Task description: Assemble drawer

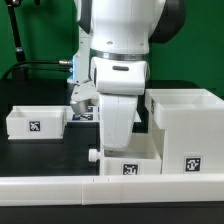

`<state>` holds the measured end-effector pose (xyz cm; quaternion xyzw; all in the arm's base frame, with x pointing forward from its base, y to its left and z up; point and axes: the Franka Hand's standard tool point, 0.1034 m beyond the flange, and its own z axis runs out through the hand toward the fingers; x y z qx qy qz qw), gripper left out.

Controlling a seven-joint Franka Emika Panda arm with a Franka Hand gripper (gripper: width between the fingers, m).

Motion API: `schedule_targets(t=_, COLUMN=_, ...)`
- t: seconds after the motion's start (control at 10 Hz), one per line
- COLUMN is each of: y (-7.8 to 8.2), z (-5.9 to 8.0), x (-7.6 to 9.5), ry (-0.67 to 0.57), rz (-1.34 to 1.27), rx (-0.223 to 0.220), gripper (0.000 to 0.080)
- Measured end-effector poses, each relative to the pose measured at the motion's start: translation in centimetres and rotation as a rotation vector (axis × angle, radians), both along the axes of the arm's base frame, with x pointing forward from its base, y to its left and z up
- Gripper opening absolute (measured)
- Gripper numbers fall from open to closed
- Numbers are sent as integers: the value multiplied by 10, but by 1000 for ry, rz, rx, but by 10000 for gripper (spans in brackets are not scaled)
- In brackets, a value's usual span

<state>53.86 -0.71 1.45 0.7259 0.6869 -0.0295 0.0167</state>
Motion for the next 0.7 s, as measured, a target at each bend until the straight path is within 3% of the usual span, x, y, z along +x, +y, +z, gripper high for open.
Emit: schedule_targets(t=0.7, y=4, z=-2, x=3, ry=-77, rz=-13, rx=15, gripper=42)
